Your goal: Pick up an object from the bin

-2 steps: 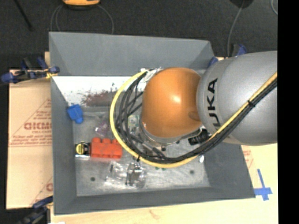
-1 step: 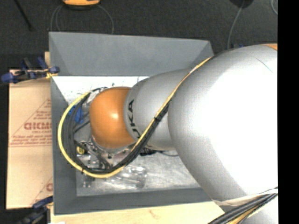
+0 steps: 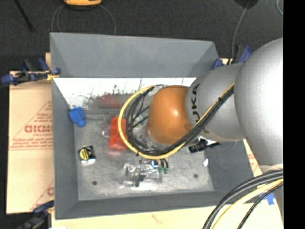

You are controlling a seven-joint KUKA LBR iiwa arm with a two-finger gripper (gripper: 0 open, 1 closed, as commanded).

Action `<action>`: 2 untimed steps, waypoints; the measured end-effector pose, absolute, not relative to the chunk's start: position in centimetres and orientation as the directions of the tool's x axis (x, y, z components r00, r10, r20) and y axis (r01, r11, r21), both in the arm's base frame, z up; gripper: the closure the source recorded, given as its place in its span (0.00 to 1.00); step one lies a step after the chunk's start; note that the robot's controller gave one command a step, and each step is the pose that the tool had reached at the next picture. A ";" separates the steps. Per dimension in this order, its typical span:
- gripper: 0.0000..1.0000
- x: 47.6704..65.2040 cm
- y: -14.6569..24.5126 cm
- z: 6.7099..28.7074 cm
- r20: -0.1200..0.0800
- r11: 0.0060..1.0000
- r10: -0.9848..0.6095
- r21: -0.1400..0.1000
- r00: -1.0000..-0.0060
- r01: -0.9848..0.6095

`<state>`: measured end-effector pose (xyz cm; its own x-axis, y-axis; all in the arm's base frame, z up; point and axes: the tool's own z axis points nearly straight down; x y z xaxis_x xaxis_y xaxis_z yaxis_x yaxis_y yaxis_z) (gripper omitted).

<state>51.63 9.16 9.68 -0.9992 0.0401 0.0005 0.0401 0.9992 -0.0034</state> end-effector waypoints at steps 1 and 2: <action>0.00 52.2 8.8 7.8 0.001 0.995 0.097 0.010 -0.995 0.097; 0.00 52.3 9.3 7.9 -0.004 0.999 0.042 0.006 -0.999 0.042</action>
Offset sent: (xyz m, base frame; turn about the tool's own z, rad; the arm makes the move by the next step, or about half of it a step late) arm 0.0017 -0.0085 -0.0268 0.0612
